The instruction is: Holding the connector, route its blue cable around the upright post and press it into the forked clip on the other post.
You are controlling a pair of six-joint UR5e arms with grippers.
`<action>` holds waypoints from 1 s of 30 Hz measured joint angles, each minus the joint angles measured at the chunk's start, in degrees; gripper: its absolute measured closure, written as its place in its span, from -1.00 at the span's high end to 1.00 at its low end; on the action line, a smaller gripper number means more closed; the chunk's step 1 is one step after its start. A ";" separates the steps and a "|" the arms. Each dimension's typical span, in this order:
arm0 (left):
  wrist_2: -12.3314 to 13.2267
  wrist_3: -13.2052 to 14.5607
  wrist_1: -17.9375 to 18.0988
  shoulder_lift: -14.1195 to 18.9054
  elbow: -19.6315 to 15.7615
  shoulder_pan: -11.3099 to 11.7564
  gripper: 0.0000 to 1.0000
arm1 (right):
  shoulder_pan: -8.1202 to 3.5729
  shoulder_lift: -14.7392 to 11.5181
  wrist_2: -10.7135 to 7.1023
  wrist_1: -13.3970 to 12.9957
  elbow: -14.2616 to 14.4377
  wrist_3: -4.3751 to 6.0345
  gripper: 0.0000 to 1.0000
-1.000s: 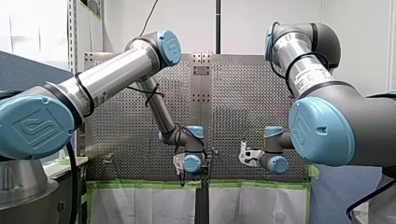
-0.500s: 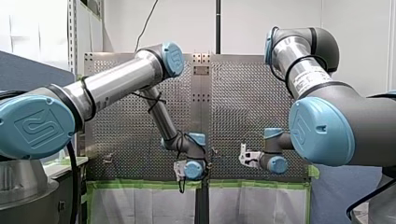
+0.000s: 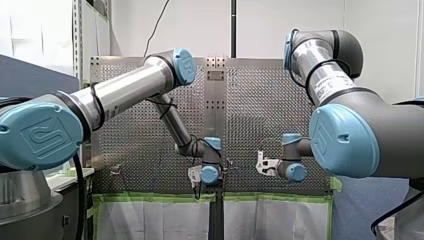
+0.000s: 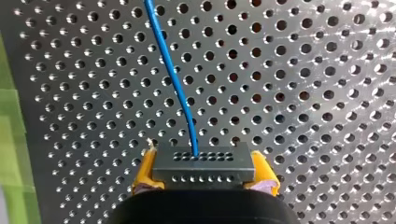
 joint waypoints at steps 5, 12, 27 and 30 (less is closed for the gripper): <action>0.31 -0.10 -0.30 -0.01 0.89 0.96 -0.97 | -0.09 0.00 0.00 0.68 -1.30 0.03 -1.00; 0.46 0.19 -0.70 -0.05 1.00 1.47 -0.97 | -0.21 0.00 0.01 1.27 -2.53 0.03 -1.00; 1.15 0.37 -1.00 -0.03 0.98 1.60 -0.55 | -0.23 0.04 0.00 1.28 -2.75 0.00 -1.00; 1.52 0.64 -1.53 -0.02 0.98 1.62 0.21 | -0.23 0.04 0.00 1.35 -2.75 0.00 -1.00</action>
